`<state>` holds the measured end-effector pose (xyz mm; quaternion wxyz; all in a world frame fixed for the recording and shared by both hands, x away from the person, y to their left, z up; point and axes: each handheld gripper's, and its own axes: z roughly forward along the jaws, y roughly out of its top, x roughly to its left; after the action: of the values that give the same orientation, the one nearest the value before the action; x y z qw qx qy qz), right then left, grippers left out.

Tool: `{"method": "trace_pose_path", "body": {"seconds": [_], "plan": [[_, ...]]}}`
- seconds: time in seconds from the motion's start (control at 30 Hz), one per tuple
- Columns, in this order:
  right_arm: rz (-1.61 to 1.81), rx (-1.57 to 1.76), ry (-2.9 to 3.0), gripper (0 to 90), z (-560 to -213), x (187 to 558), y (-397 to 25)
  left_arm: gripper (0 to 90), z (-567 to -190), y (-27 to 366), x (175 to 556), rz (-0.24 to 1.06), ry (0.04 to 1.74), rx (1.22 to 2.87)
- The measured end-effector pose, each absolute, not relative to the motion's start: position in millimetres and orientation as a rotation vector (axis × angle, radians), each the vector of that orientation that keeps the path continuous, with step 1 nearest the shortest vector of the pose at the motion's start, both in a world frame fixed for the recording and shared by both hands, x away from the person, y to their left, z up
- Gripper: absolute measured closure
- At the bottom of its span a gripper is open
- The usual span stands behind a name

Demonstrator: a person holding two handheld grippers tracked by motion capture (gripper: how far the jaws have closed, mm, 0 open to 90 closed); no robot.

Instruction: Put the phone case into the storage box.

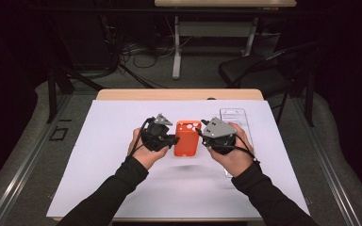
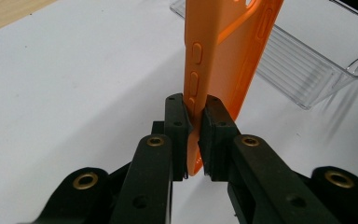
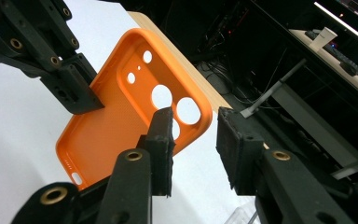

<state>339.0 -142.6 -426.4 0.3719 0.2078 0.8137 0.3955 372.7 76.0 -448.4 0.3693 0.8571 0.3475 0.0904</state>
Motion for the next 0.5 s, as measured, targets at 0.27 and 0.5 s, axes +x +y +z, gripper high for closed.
{"method": "trace_pose_path", "body": {"seconds": [0.27, 0.5], "plan": [[0.967, 0.517, 2.091, 70.7, -425.8, 342.8, -136.5, 82.3, -447.2, 74.3, 372.8, 0.233, 0.894, 2.209], [0.918, 0.492, 2.075, 73.5, -426.6, 343.8, -132.6, 82.3, -447.2, 72.5, 372.2, 0.243, 0.893, 2.215]]}}
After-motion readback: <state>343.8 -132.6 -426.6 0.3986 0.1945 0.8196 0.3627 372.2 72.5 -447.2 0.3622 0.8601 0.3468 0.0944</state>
